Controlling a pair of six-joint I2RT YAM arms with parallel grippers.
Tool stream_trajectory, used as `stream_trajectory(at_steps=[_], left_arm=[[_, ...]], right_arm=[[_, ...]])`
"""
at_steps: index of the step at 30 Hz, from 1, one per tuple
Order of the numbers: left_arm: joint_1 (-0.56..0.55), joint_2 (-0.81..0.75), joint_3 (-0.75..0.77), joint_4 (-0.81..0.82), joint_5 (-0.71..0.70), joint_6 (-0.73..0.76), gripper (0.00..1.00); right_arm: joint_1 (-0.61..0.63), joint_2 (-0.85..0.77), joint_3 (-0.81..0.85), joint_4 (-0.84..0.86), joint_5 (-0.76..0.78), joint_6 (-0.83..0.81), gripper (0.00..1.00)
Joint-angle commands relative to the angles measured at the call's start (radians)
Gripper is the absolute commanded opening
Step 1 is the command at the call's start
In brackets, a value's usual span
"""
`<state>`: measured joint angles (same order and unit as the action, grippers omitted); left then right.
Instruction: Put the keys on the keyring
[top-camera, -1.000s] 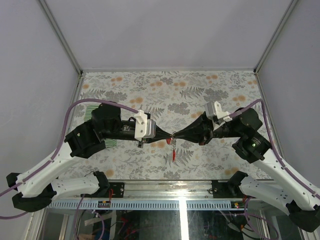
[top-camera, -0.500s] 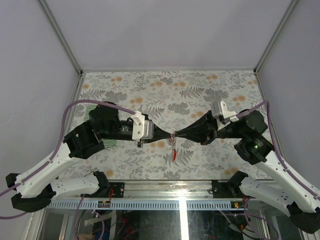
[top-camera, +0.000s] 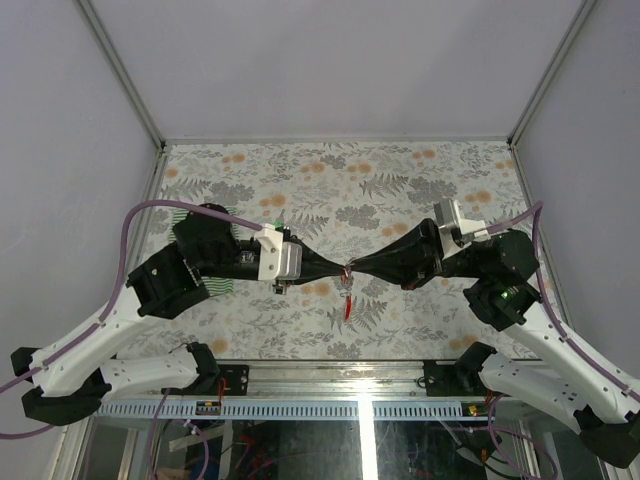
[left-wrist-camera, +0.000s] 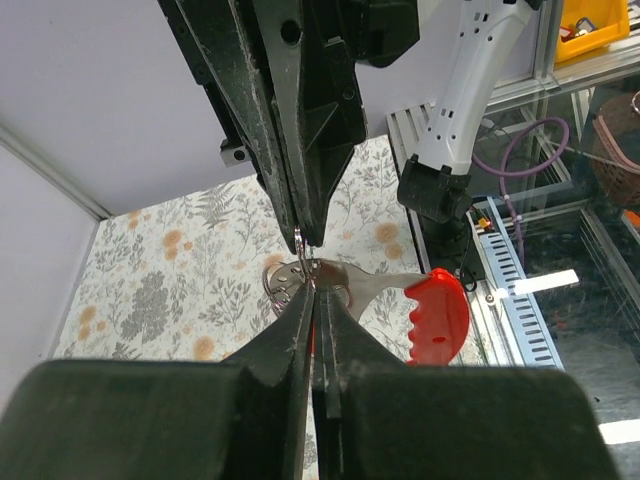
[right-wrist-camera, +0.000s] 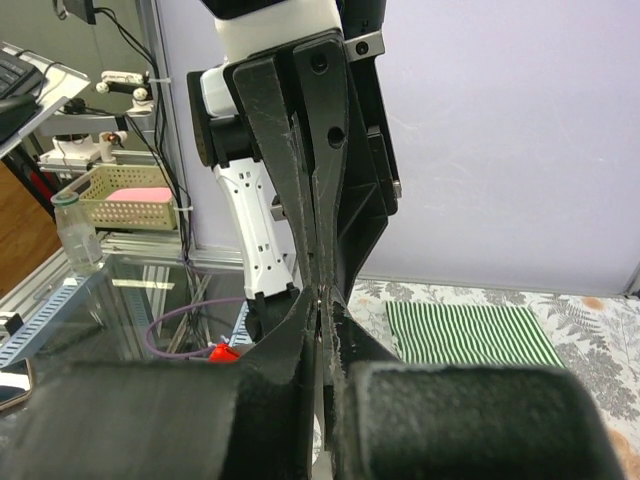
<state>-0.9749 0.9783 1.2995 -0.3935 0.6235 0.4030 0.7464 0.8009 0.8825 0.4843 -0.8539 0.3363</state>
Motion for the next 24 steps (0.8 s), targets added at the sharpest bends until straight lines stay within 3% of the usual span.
stream_trajectory(at_steps=[1,15,24], left_arm=[[0.000,-0.013,-0.041,0.048,0.029,-0.028,0.00],[0.000,-0.029,-0.123,0.231,0.077,-0.115,0.01],[0.002,-0.062,-0.201,0.417,0.077,-0.212,0.13]], right_arm=[[0.008,-0.017,0.010,0.254,0.035,0.084,0.00],[0.010,-0.008,-0.063,0.504,0.141,0.220,0.00],[0.008,-0.007,-0.080,0.549,0.161,0.232,0.00]])
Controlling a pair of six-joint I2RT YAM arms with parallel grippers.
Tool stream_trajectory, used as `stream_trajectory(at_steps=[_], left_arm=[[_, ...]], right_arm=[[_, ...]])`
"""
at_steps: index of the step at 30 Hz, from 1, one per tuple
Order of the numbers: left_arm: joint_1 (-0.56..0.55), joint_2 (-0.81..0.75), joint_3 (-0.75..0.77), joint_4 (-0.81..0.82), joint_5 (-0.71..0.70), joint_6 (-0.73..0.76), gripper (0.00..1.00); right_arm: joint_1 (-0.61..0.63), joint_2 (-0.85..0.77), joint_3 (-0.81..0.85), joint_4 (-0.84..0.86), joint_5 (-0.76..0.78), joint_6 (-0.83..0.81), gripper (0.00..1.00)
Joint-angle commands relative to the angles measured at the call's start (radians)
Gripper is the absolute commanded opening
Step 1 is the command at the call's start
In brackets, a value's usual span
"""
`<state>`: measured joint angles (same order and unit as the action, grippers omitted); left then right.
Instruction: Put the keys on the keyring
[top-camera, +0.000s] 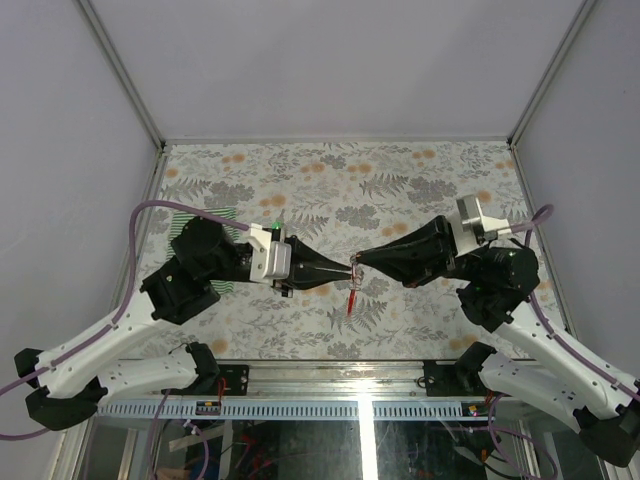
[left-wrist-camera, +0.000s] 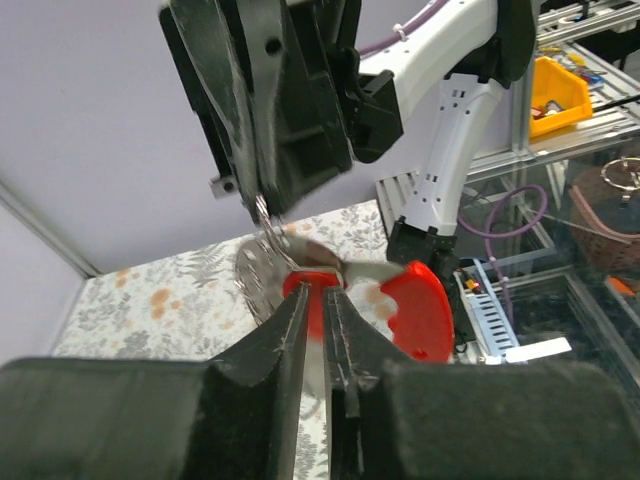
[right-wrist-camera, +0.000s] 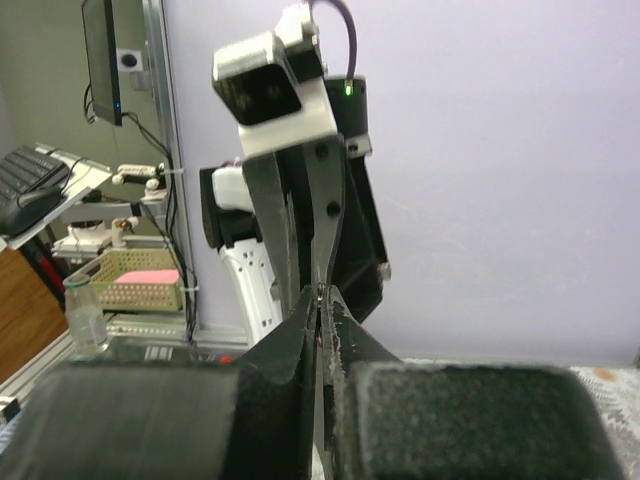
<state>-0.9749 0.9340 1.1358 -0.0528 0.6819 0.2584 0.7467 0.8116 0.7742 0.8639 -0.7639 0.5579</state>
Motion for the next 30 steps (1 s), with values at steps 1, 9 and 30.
stream_trajectory(at_steps=[1,9,30], left_arm=[[0.001,-0.026,-0.040,0.089,0.010,-0.073,0.15],[0.001,-0.093,-0.119,0.281,-0.046,-0.171,0.21],[0.000,-0.046,-0.139,0.398,-0.062,-0.244,0.23]], right_arm=[[0.008,-0.020,0.030,0.158,0.067,0.003,0.00],[0.008,-0.041,0.068,0.021,0.015,-0.084,0.00],[0.009,-0.035,0.094,-0.029,-0.058,-0.112,0.00]])
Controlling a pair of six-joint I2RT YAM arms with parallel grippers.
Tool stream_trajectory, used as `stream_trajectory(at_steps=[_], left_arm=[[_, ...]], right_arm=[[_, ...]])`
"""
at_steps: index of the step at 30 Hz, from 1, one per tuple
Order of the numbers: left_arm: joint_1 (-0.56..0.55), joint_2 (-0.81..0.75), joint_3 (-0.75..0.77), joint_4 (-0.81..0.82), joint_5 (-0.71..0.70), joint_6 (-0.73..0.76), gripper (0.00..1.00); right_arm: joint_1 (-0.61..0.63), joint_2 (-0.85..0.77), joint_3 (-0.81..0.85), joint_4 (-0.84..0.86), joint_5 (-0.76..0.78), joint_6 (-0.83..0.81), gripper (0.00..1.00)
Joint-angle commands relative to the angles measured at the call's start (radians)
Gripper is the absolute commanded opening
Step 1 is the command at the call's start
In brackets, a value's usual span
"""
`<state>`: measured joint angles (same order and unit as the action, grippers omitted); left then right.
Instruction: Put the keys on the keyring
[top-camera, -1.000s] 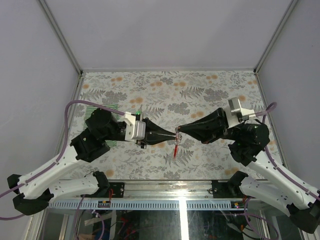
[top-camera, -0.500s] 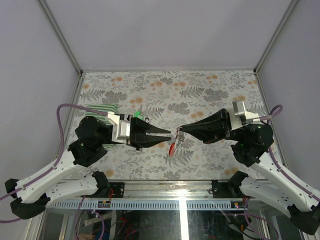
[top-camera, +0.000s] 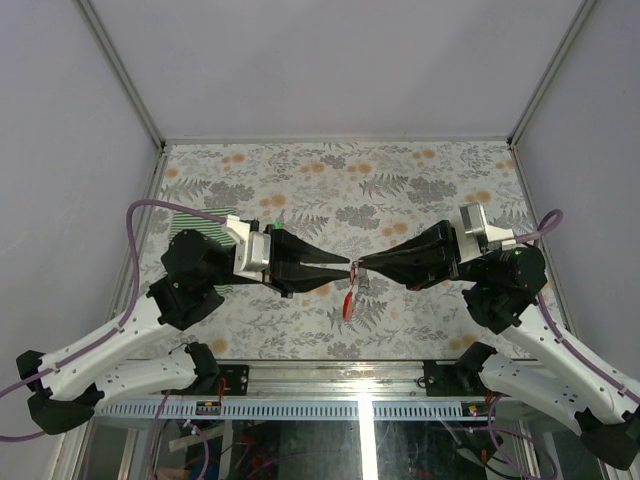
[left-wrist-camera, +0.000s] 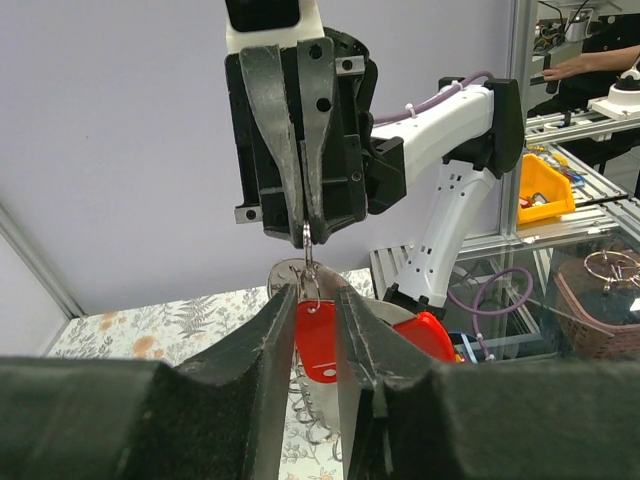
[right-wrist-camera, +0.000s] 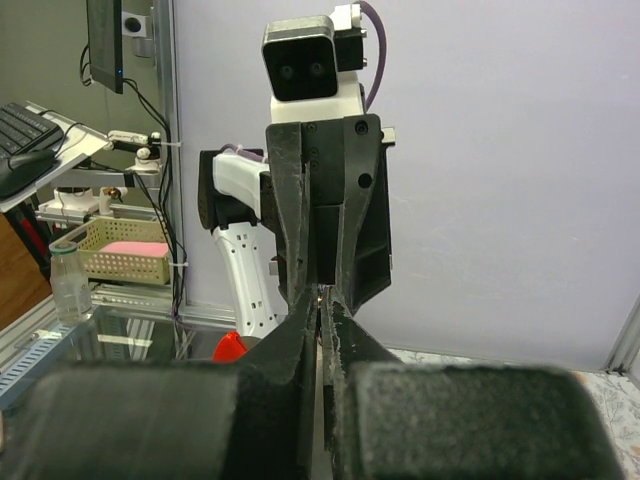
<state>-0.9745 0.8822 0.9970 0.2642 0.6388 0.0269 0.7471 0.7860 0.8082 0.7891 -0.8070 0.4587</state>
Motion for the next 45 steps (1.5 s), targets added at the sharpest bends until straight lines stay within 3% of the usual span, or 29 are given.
stream_trajectory(at_steps=[1,35,45], left_arm=[[0.000,0.007,0.000,0.082,-0.019,-0.012,0.23],[0.000,0.017,0.015,0.100,0.003,-0.007,0.25],[-0.001,0.024,0.015,0.086,0.004,-0.005,0.20]], right_arm=[[0.007,-0.010,0.060,0.045,-0.017,-0.012,0.00],[0.008,0.003,0.066,-0.003,-0.040,-0.045,0.00],[0.007,-0.001,0.065,-0.004,-0.037,-0.046,0.00]])
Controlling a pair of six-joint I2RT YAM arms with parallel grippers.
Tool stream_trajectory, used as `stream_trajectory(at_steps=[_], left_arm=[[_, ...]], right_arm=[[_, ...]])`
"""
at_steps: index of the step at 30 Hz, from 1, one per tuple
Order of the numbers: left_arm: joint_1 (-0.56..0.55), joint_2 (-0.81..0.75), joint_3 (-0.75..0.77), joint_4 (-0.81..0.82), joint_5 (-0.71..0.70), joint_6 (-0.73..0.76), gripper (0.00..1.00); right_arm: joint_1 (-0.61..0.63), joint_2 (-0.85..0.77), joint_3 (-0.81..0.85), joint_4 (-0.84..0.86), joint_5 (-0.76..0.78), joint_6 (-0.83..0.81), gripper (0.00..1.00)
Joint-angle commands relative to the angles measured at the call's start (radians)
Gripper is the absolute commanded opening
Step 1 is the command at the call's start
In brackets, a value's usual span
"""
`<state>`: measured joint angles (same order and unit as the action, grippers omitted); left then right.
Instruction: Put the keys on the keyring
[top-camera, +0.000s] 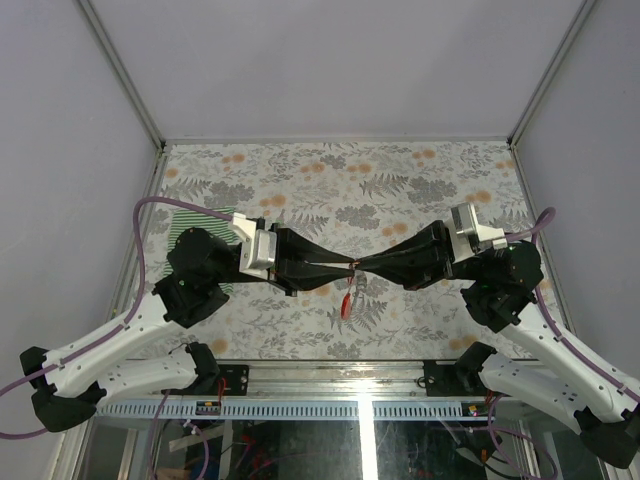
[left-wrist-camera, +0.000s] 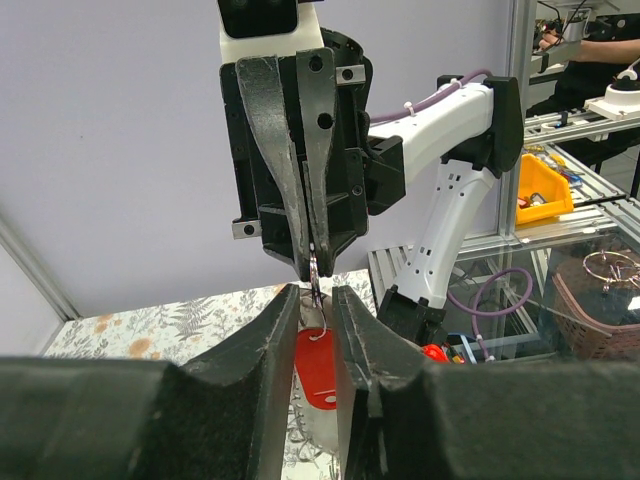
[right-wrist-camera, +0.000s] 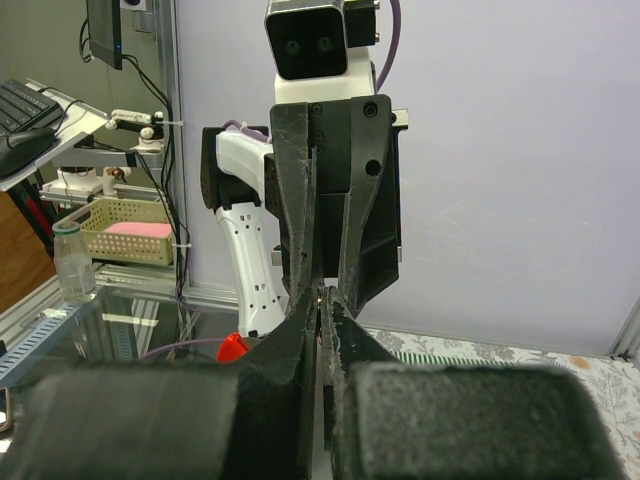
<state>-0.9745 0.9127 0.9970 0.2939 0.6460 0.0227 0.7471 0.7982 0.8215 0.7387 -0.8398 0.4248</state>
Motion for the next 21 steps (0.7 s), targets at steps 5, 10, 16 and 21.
stream_trajectory(at_steps=[5,10,16,21], left_arm=[[0.000,-0.003,0.012,0.047,-0.003,0.003,0.20],[0.001,0.003,0.005,0.040,-0.003,0.002,0.20],[-0.001,0.011,0.003,0.032,-0.003,0.005,0.21],[0.000,0.016,0.005,0.028,-0.003,0.008,0.21]], right_arm=[[0.007,-0.017,0.050,0.049,-0.002,-0.012,0.00],[0.007,-0.020,0.048,0.050,-0.001,-0.014,0.00],[0.007,-0.025,0.045,0.051,0.002,-0.015,0.00],[0.008,-0.027,0.047,0.048,0.004,-0.019,0.00]])
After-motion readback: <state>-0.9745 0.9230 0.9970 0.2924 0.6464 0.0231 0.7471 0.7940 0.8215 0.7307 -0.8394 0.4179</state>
